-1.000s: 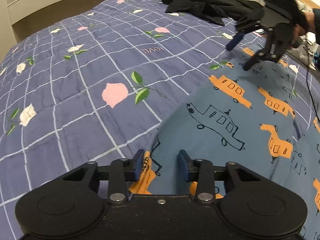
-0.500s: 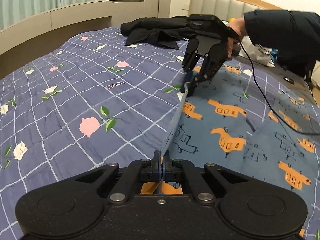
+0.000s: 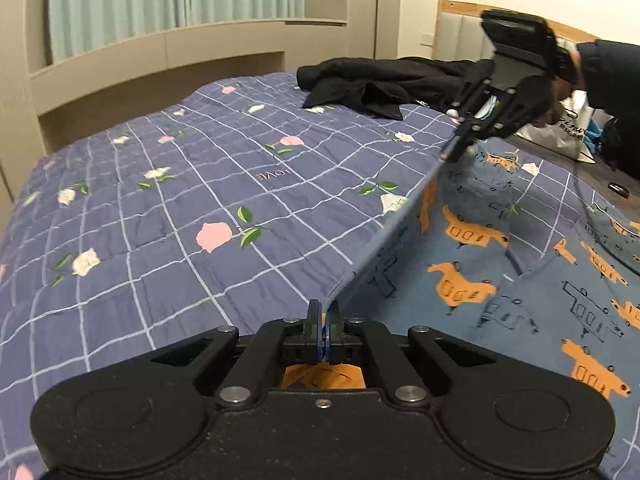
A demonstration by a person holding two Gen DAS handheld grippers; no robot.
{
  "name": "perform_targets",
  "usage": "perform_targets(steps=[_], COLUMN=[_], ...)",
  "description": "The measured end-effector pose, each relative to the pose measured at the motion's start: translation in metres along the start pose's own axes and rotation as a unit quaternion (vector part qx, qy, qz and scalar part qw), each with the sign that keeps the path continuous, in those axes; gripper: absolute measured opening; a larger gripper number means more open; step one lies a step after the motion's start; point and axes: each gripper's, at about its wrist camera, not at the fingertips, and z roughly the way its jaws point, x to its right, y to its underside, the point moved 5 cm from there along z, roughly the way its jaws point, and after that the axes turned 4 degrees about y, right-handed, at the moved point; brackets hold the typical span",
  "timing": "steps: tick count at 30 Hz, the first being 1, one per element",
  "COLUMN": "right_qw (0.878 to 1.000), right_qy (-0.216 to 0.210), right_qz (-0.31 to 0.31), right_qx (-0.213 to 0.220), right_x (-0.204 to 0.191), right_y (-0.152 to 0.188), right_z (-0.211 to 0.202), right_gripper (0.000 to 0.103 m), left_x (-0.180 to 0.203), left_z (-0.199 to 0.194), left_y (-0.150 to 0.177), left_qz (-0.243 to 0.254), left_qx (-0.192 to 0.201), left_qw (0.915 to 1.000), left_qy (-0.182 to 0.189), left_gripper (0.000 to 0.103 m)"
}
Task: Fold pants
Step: 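Lift the pants with both tools and fold one leg over the other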
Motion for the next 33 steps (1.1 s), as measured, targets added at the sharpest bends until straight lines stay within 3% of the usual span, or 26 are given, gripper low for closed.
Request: perform_targets(steps=[5,11,13,19,22,25,30,33], right_qw=[1.0,0.998,0.997,0.992,0.989,0.99,0.992,0.991], right_qy=[0.026,0.04,0.042,0.052,0.054,0.062,0.085,0.09], right_qz=[0.017,0.049,0.061,0.113,0.134,0.126,0.076,0.065], right_qx=[-0.002,0.006,0.01,0.027,0.027,0.006,-0.051,-0.068], right_x=[-0.039,-0.09,-0.106,-0.147,-0.16,-0.173,-0.193,-0.196], right_y=[0.012,0.034,0.04,0.065,0.076,0.086,0.091,0.092], right_z=[-0.02,-0.041,-0.044,-0.048,-0.047,-0.042,-0.029,-0.016], right_gripper=[0.0,0.0,0.0,0.001,0.001,0.001,0.001,0.001], left_x=[0.029,0.072,0.087,0.132,0.144,0.149,0.156,0.152], left_z=[-0.021,-0.05,-0.057,-0.072,-0.068,-0.053,-0.028,-0.033], left_y=[0.0,0.008,0.015,0.053,0.076,0.097,0.112,0.111], left_qz=[-0.013,0.036,0.042,0.02,0.023,0.045,0.12,0.118], left_qx=[0.01,-0.001,-0.001,0.01,-0.007,-0.033,-0.072,-0.067], left_qw=[0.9992,0.9969,0.9954,0.9961,0.9942,0.9884,0.9771,0.9792], left_qy=[-0.036,-0.07,-0.086,-0.086,-0.105,-0.141,-0.161,-0.151], left_gripper=[0.0,0.0,0.0,0.0,0.0,0.001,0.008,0.014])
